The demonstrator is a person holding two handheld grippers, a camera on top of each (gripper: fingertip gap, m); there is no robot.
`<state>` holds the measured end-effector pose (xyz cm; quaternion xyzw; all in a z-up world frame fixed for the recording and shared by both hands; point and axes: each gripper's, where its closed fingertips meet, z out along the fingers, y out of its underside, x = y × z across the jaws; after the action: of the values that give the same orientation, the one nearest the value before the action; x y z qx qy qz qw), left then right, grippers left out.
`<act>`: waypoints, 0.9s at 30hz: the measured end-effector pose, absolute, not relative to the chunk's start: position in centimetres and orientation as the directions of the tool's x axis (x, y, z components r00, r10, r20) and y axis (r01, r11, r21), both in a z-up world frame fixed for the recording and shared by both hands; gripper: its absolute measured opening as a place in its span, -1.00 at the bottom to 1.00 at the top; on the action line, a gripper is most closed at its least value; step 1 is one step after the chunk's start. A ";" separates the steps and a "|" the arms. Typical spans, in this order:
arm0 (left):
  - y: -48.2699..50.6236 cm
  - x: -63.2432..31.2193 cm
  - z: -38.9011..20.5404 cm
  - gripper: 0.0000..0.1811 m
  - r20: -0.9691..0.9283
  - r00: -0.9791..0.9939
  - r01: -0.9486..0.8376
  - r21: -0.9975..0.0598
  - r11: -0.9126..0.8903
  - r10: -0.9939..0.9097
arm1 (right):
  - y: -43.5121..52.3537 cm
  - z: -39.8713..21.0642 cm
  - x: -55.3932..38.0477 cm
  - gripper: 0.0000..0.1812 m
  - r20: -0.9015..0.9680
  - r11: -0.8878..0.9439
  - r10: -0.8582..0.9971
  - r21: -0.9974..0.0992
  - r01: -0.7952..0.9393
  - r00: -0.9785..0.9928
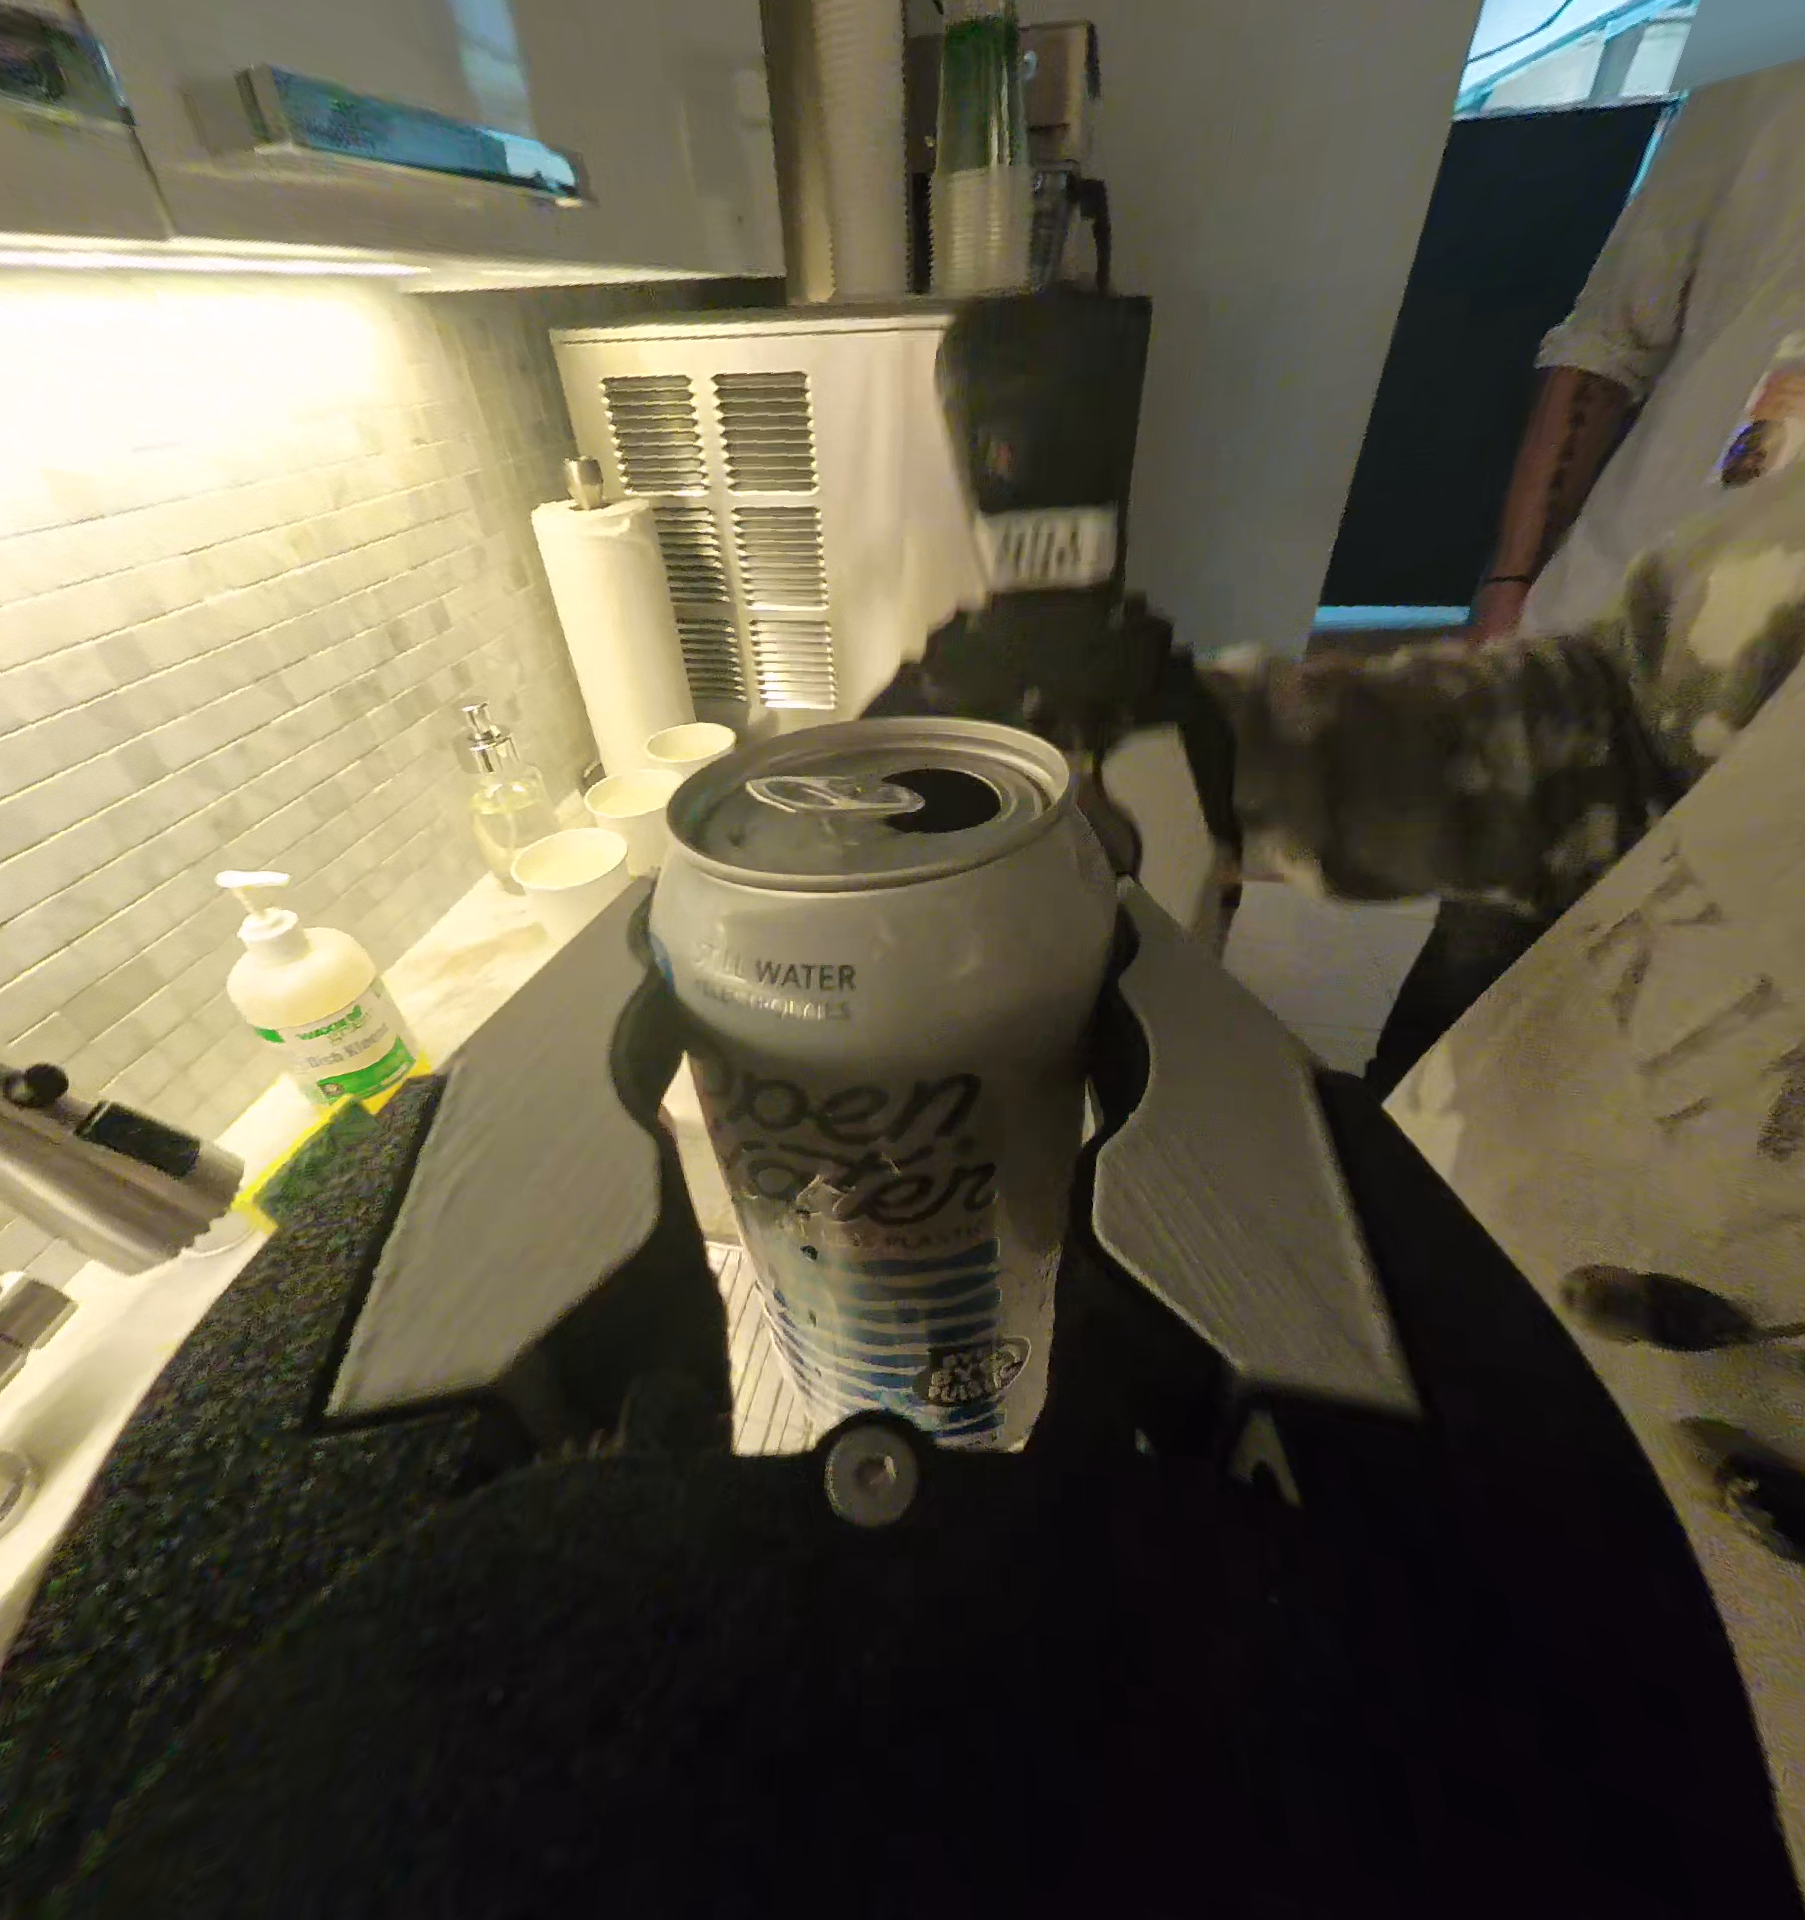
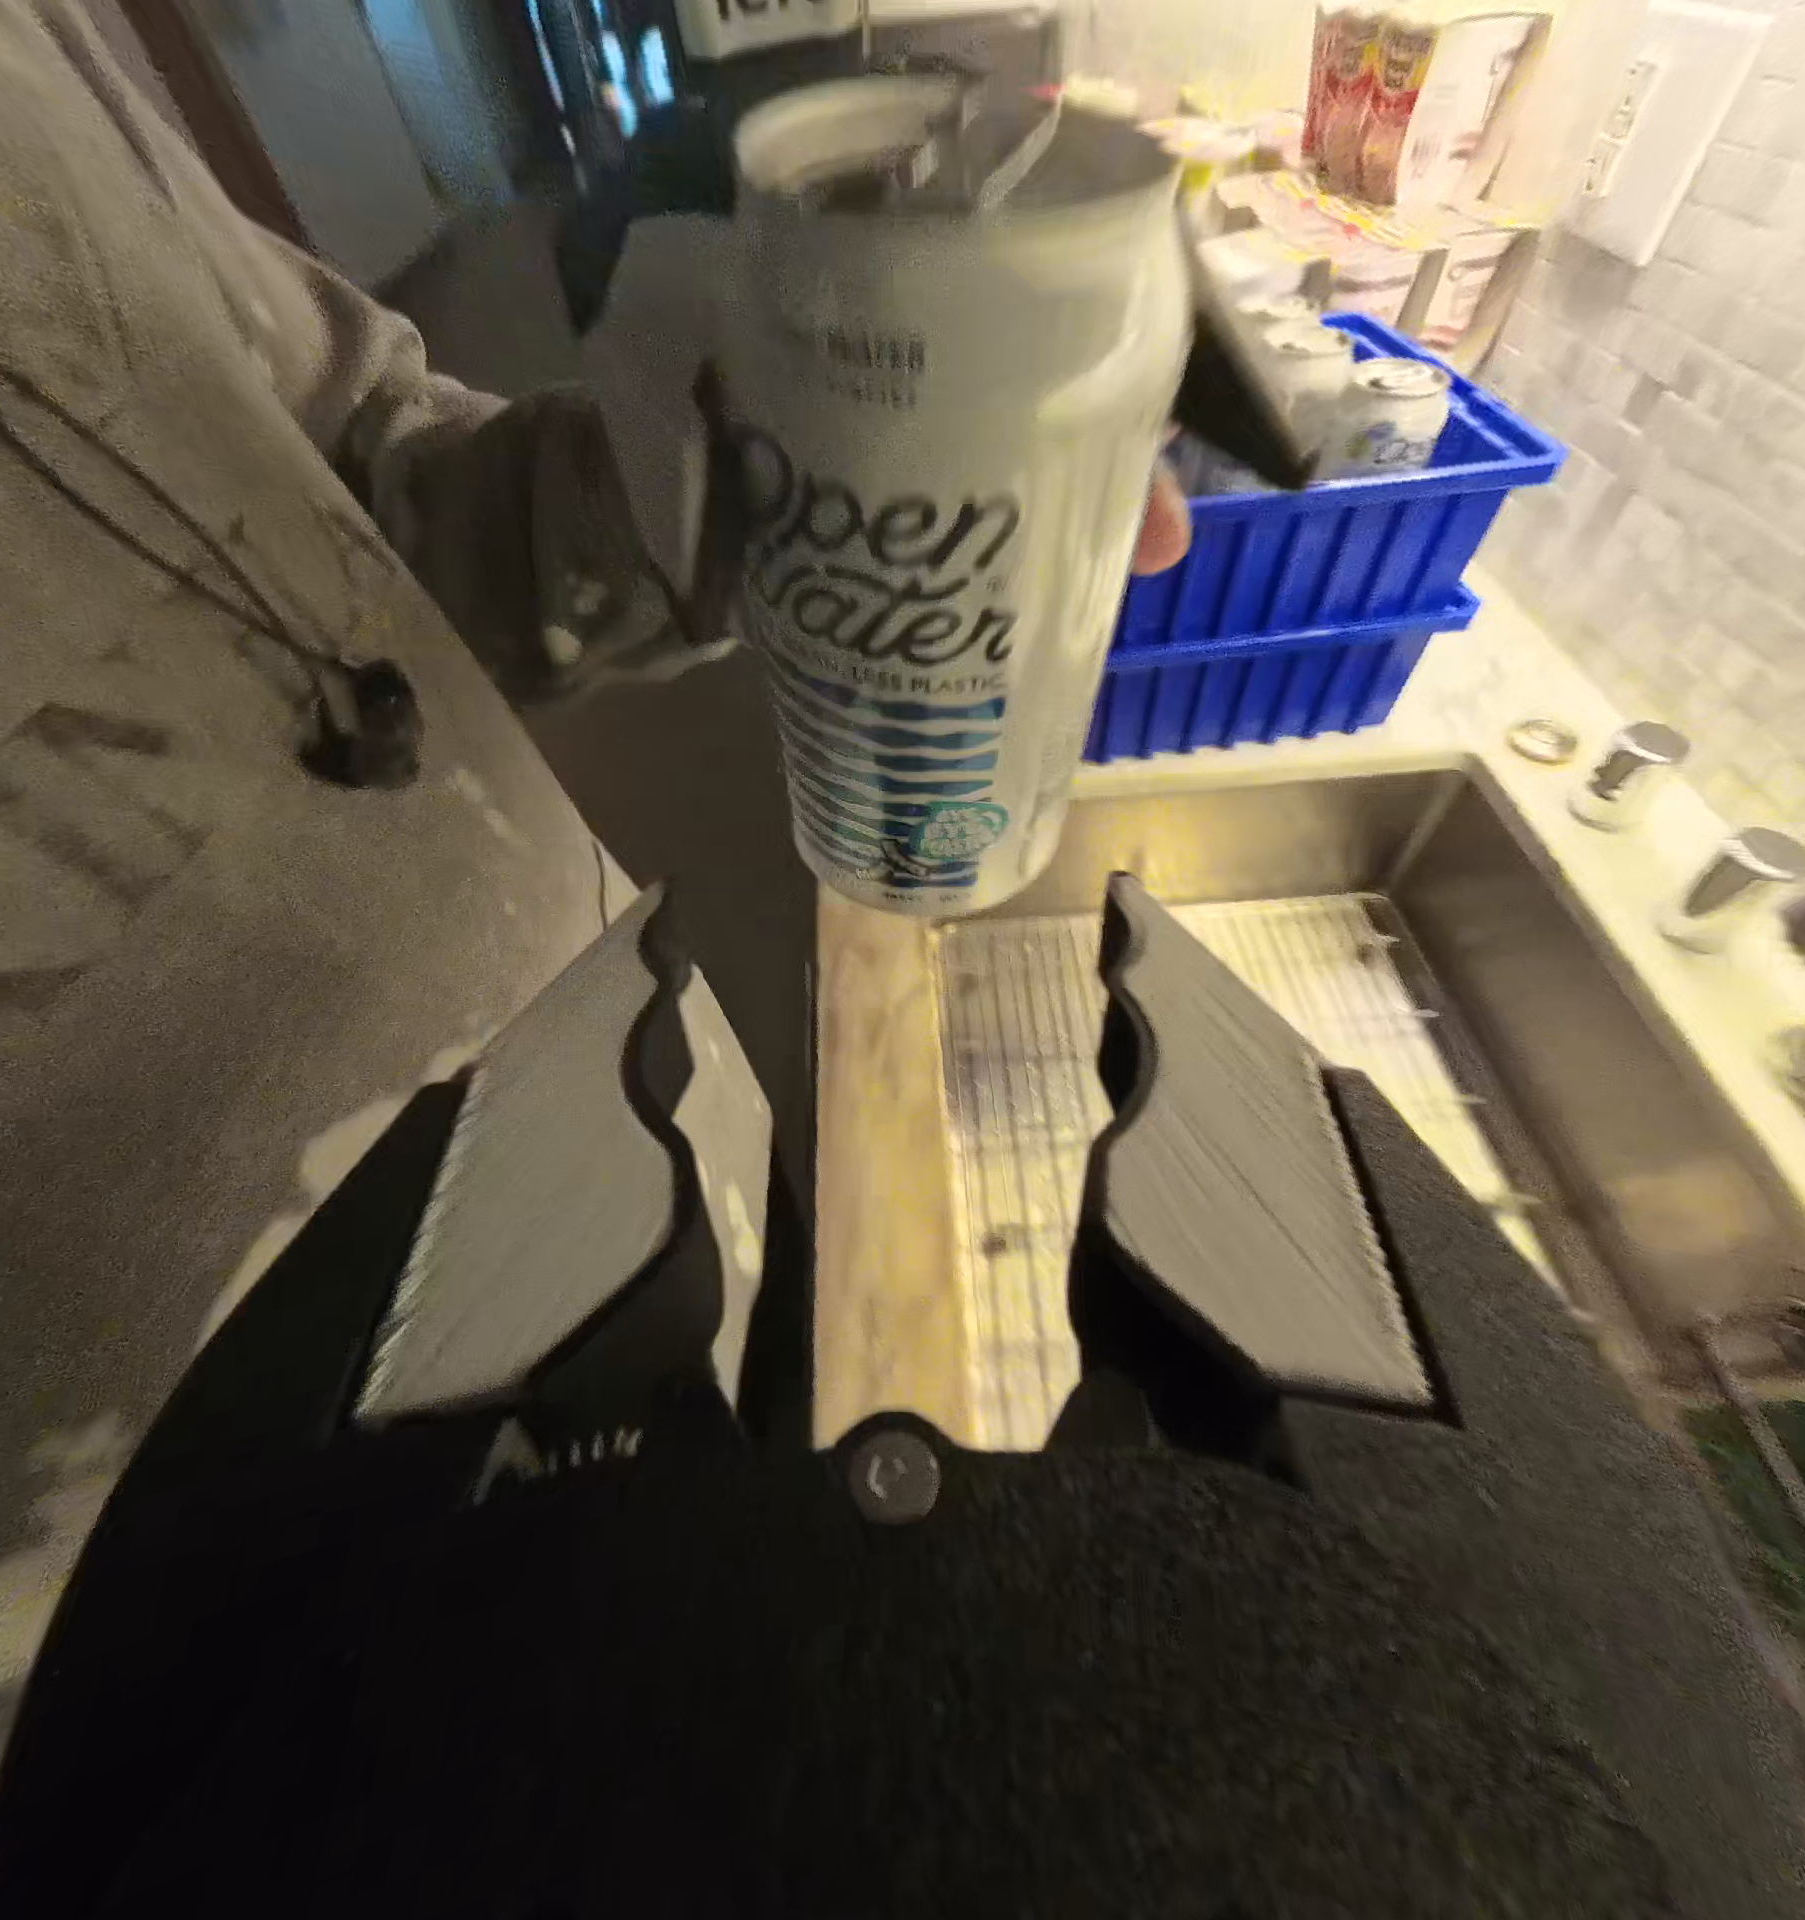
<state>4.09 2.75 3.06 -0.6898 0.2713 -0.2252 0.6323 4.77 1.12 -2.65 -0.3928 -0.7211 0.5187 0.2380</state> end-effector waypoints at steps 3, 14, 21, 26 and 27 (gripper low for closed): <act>3.0 3.7 2.0 -0.12 -0.034 0.767 -0.095 -0.994 -0.061 -0.641 | 3.4 1.7 6.3 -0.51 0.049 0.295 0.801 -0.900 0.322 -0.597; 4.0 4.4 -0.2 -0.12 -0.070 0.815 -0.129 -0.990 -0.062 -0.576 | 0.2 4.1 1.8 -0.63 0.176 0.682 0.575 -0.642 0.349 -0.799; 2.8 5.5 -1.5 -0.13 -0.084 0.765 -0.179 -0.980 -0.086 -0.638 | 0.1 2.1 2.3 -0.84 0.011 0.801 0.424 -0.471 0.369 -0.906; 2.5 5.6 -1.9 -0.14 -0.090 0.755 -0.189 -0.978 -0.085 -0.650 | 0.0 1.6 2.3 -0.93 -0.118 0.810 0.396 -0.422 0.408 -0.910; 2.5 5.6 -2.0 -0.14 -0.092 0.757 -0.187 -0.979 -0.080 -0.647 | 0.3 1.5 2.1 -0.99 -0.132 0.803 0.411 -0.416 0.426 -0.902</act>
<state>5.63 2.46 -1.95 -0.7104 0.2935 -0.1881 0.6114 2.12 0.32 1.54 -0.2205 -0.9493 0.2234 -0.0175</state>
